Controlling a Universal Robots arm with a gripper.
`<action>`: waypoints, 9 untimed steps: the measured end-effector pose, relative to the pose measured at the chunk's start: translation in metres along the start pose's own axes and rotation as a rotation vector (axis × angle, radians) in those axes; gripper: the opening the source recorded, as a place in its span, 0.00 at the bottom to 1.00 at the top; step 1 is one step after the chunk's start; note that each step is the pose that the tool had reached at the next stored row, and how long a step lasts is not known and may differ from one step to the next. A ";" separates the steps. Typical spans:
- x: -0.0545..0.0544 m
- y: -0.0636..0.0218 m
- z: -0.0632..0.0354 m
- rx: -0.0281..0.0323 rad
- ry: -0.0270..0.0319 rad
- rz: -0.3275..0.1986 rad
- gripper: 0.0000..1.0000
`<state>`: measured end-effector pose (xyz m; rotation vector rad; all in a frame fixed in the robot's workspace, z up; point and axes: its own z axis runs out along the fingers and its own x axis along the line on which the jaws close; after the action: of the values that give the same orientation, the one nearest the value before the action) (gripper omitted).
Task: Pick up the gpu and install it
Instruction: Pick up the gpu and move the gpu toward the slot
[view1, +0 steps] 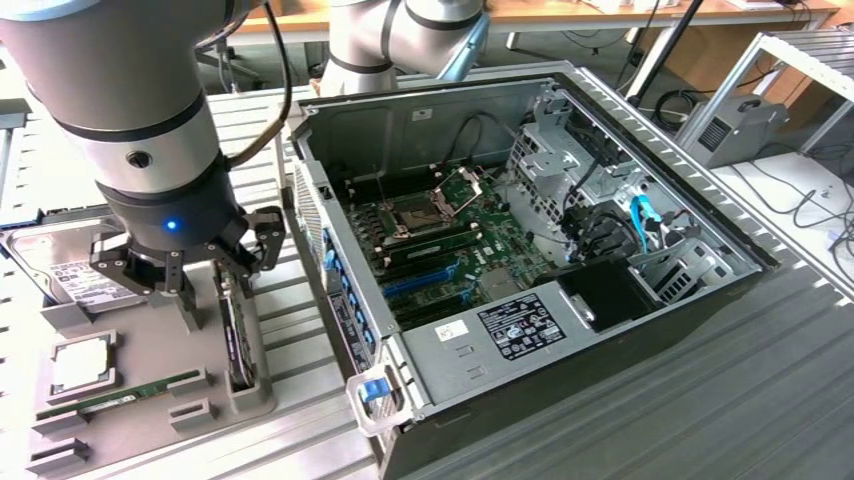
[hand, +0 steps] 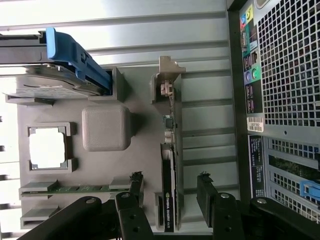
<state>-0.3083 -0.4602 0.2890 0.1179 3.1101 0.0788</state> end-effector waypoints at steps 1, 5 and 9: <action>0.000 0.0000 0.0003 0.0000 0.0000 0.000 0.56; 0.000 -0.0001 0.0017 -0.0001 -0.0001 0.000 0.56; 0.001 -0.0002 0.0030 -0.0001 0.0000 0.000 0.56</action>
<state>-0.3090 -0.4601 0.2860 0.1179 3.1101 0.0791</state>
